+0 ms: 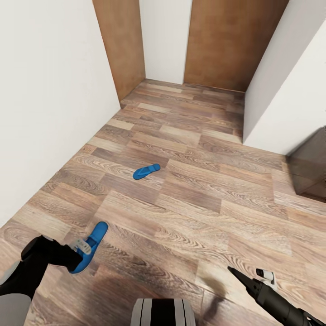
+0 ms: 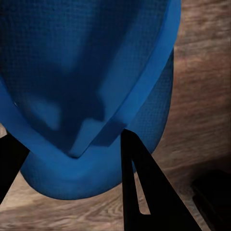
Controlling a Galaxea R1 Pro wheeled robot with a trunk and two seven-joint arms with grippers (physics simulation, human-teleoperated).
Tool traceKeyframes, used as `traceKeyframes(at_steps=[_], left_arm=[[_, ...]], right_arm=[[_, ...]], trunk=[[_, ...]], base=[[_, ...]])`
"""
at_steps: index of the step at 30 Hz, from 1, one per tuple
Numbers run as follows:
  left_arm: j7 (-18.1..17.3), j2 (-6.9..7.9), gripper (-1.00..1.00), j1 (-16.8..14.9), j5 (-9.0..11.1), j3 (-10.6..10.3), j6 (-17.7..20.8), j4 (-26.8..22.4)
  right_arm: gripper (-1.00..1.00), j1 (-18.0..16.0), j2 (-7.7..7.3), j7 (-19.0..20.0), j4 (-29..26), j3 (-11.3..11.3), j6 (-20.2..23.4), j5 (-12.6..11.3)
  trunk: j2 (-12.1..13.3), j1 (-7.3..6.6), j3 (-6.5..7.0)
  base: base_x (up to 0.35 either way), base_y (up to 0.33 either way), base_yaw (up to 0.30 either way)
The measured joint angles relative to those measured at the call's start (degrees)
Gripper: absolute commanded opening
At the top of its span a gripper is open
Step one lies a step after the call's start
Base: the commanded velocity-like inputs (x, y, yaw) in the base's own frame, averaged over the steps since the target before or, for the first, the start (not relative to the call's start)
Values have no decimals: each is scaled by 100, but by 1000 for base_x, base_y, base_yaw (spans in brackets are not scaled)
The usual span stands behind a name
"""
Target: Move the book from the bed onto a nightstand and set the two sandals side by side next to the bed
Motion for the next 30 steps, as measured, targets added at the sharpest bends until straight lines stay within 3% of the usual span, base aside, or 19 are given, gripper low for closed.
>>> traceKeyframes(at_steps=[4, 5, 10, 17, 22, 24, 30], left_arm=[[8, -132, -100, 1, 7, 376, 100, -100], [11, -339, -100, 1, 9, 869, 136, -159], [8, -534, -100, 2, 18, 1598, 157, -221], [6, -683, -100, 2, 14, 2010, 188, -256], [-1, -723, -100, 3, 42, 2538, 228, -258], [-39, -765, -100, 3, 127, 2733, 235, -256], [-216, -869, -100, 9, 370, 2950, 241, -253]], right_arm=[[100, 0, 6, -26, 1, 19, 1, 8], [100, 0, 8, -35, 1, 43, -5, 13], [100, 0, 14, -40, 1, 75, -17, 13], [100, 0, 17, -42, 1, 69, -18, 20], [100, 0, 16, -42, 1, 31, -16, 14], [100, 0, 14, -42, 1, 27, -16, 13], [100, 0, 16, -42, 1, 38, -16, 12]], trunk=[[5, -10, 89], [7, -13, 111], [14, -26, 222], [23, -44, 377], [30, -57, 488], [32, -62, 532], [40, -77, 665]], base=[[0, 0, 0], [0, 0, 0], [0, 0, 0], [0, 0, 0], [0, 0, 0], [0, 0, 0], [0, 0, 0]])
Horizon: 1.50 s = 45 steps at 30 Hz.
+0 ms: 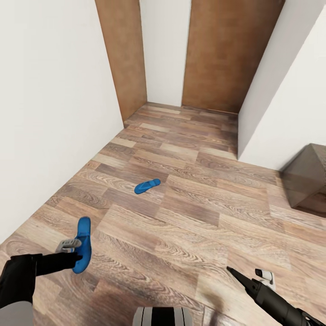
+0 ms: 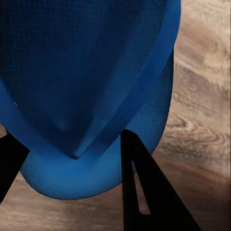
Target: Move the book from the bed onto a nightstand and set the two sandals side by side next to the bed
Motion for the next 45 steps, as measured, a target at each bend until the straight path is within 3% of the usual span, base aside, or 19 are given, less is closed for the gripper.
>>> traceKeyframes(at_steps=[6, 8, 13, 21, 31, 45], left_arm=[[-60, -20, -100, 3, 44, 206, 10, 9], [-73, -21, -100, 9, 12, 259, 176, 56], [-145, -11, -100, 31, 10, 273, 386, 100], [-675, 8, -100, 83, 22, 281, 443, 236], [-912, 35, -100, 92, 7, 297, 440, 845], [-937, 290, -100, 101, 28, 300, 452, 1474]], right_arm=[[100, 0, -3, 0, 0, -1, 5, 0], [100, 0, -6, 0, 0, 1, 14, 5], [100, 0, -7, 0, 0, 13, 21, 7], [100, 0, -6, -3, 5, -26, 26, 8], [100, 0, -5, -208, 8, -5, 33, -1], [100, 0, 1, -379, 141, 45, 29, -1]], trunk=[[8, -15, 133], [11, -21, 177], [17, -33, 288], [28, -54, 466], [42, -80, 687], [60, -116, 998]], base=[[0, 0, 0], [0, 0, 0], [0, 0, 0], [0, 0, 0], [0, 0, 0], [0, 0, 0]])
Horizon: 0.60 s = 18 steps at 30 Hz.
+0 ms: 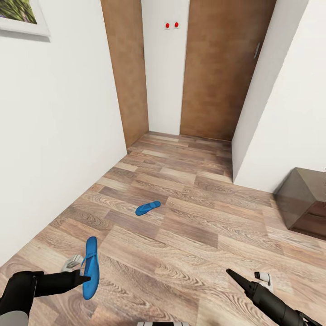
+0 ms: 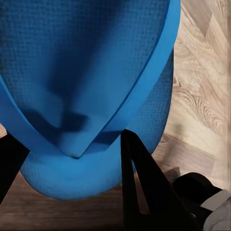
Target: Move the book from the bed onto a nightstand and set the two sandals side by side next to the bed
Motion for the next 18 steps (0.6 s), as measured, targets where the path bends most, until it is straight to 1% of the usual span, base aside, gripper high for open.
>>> traceKeyframes(at_steps=[5, 18], left_arm=[[1, 10, -100, -1, -2, -8, -4, 105], [7, 0, -100, 0, -1, -20, -5, 168]], right_arm=[[100, 0, 1, -6, 30, -1, 4, -4], [100, 0, 1, -2, 240, 24, 2, -32]], trunk=[[7, -13, 111], [24, -46, 399]], base=[[0, 0, 0], [0, 0, 0]])
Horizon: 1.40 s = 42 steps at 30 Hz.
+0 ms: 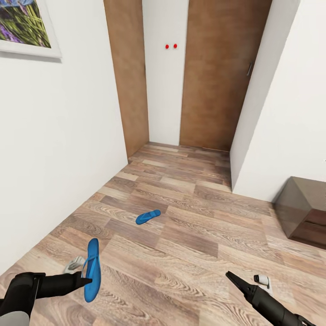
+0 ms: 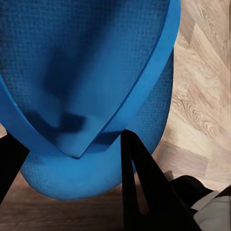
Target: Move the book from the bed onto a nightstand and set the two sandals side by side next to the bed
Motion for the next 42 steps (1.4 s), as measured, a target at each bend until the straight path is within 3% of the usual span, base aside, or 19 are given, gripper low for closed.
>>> traceKeyframes(at_steps=[33, 42], left_arm=[[19, -50, -100, -6, 1, -19, -8, 13], [27, -57, -100, -1, 8, -25, -16, 100]], right_arm=[[100, 0, 9, -4, 40, 2, 1, -8], [100, 0, 9, -4, 40, 5, 3, -7]], trunk=[[44, -85, 732], [45, -85, 732]], base=[[0, 0, 0], [0, 0, 0]])
